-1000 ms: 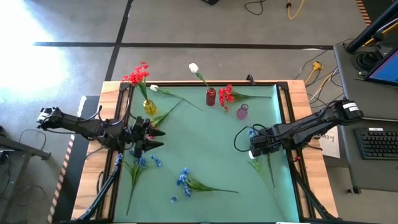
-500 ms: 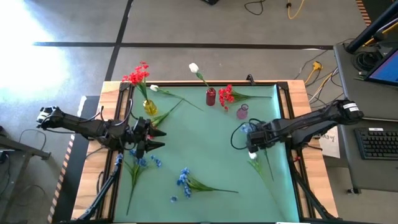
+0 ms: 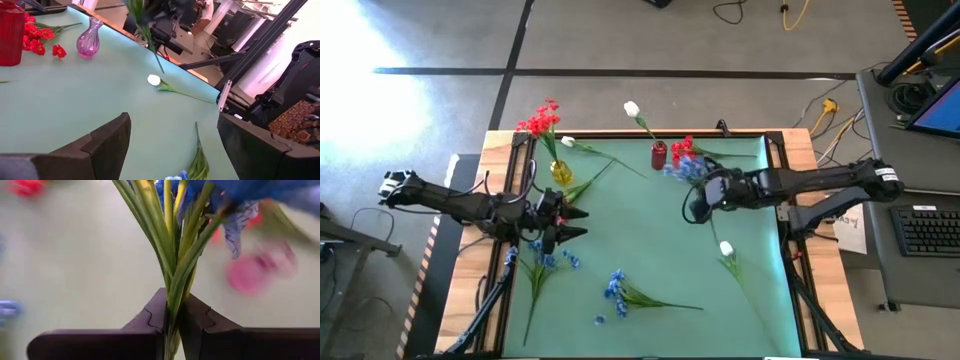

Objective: Sort flowers into vase by color
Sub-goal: Put the right blue flower into the violet vase

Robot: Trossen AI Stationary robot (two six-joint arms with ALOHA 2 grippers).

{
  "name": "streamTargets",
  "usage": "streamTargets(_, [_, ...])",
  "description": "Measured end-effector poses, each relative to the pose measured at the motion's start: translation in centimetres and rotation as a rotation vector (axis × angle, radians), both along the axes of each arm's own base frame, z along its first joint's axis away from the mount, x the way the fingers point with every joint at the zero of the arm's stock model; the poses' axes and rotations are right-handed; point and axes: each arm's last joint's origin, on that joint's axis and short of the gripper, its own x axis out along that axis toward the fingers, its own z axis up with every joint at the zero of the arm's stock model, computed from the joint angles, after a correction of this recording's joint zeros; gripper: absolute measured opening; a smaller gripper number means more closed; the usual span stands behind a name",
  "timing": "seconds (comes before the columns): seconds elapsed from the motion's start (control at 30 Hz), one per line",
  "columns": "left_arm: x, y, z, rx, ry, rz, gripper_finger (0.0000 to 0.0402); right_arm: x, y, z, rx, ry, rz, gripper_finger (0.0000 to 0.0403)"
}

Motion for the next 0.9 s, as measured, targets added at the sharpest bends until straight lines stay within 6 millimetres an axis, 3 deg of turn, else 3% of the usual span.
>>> streamTargets(0.17, [0.3, -0.1, 0.0, -0.002, -0.005, 0.000, 0.0285, 2.1, -0.8, 1.3, -0.170, -0.202, 0.162, 0.0023])
streamTargets(0.3, [0.6, -0.1, 0.0, -0.003, -0.012, 0.001, 0.0285, 2.2, -1.6, 2.0, -0.316, -0.364, 0.225, 0.0023])
streamTargets(0.43, [0.8, -0.2, -0.2, -0.001, -0.002, 0.001, 0.0285, 0.1, -2.5, 3.3, -0.444, -0.478, 0.217, 0.0023])
streamTargets(0.57, [1.0, -0.2, -0.5, 0.003, 0.015, 0.000, 0.0285, -3.3, -3.8, 3.7, -0.555, -0.466, 0.062, 0.0023])
streamTargets(0.7, [1.3, -0.2, -0.7, 0.023, 0.028, 0.021, 0.0285, -5.9, -4.6, 2.8, -0.642, -0.414, -0.145, 0.0023])
streamTargets(0.9, [1.6, -0.3, -0.4, 0.038, 0.026, 0.029, 0.0285, -7.4, -5.0, 1.3, -0.727, -0.392, -0.303, 0.0023])
